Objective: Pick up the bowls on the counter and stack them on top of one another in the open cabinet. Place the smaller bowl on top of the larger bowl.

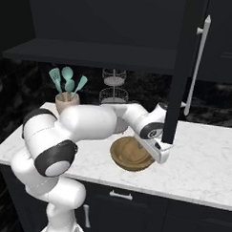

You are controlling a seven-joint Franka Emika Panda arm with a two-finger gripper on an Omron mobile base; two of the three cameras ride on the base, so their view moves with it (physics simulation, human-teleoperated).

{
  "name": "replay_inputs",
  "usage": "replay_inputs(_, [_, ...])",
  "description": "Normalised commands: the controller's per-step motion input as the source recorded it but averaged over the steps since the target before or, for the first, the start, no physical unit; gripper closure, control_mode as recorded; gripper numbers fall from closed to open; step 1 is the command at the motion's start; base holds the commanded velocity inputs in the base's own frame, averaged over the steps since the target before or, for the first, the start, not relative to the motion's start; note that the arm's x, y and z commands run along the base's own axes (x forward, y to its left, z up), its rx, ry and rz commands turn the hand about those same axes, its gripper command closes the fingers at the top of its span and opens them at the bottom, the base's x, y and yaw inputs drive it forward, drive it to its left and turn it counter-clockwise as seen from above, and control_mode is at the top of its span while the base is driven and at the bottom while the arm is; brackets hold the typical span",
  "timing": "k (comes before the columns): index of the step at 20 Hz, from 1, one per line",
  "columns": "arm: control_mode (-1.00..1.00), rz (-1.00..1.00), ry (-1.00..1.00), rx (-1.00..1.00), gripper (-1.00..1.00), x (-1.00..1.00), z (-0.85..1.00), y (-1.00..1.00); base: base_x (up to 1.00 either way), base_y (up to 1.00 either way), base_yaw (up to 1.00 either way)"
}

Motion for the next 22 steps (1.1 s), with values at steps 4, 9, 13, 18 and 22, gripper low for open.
replay_inputs(4, [-1.00,0.00,0.01,0.00,-1.00,0.00,-0.56,0.26,0.00,0.00,0.00])
replay_inputs(9, [-1.00,0.00,0.03,0.00,-1.00,0.00,-0.55,0.14,0.00,0.00,0.00])
replay_inputs(13, [-1.00,0.00,0.01,0.00,1.00,0.00,-0.48,0.12,0.00,0.00,0.00])
replay_inputs(18, [-1.00,0.00,-0.01,-0.01,1.00,0.00,-0.13,0.05,0.00,0.00,0.00])
replay_inputs(22, [-1.00,0.00,-0.02,-0.01,1.00,0.00,-0.13,0.07,0.00,0.00,0.00])
